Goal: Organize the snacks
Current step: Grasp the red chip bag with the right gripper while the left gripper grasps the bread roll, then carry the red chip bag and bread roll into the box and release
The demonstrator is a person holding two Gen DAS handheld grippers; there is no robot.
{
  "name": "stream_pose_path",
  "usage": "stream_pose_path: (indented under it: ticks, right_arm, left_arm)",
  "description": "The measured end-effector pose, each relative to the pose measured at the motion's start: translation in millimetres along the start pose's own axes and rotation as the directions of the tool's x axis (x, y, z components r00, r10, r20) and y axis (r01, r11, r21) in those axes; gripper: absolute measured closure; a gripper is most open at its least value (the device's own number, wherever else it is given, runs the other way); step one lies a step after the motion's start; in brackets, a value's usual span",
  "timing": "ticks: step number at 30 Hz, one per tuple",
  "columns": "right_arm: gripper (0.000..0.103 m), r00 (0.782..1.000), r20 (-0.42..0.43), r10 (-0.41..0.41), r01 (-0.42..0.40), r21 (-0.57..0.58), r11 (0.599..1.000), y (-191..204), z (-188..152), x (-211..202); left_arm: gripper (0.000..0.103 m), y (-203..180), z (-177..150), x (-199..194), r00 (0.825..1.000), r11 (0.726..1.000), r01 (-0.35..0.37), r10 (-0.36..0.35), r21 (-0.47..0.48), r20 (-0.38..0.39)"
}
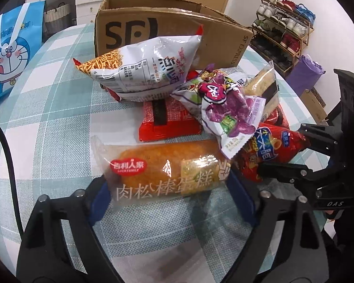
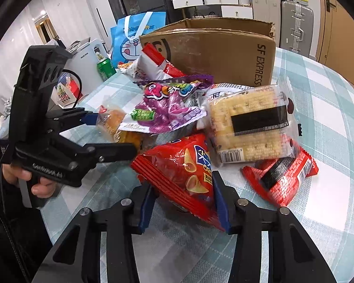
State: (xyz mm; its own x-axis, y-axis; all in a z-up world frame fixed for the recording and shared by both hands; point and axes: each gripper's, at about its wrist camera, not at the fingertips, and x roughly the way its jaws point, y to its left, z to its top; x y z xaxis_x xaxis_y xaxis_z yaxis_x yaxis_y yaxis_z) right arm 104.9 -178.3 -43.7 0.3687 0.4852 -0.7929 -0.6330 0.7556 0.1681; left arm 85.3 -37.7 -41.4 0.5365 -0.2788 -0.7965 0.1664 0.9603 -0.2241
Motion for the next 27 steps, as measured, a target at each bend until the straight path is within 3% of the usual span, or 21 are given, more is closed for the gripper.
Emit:
stream_pose_path:
  ticks: [12,27]
  right_arm:
    - [0.059,0.998,0.064,0.012,-0.013,0.012,1.000,6.9,-8.9,-28.0]
    - [0.059,0.965,0.261,-0.015,0.012,0.013,1.000,19.2,5.1,-90.7]
  left_arm:
    - [0.020,4.6,-24.8,-36.2,0.999,1.000,0.009,-0.009,0.006,0.052]
    - [0.020,-7.4,-6.9,-115.1,0.975,1.000,-0.015,0.014,0.000,0.222]
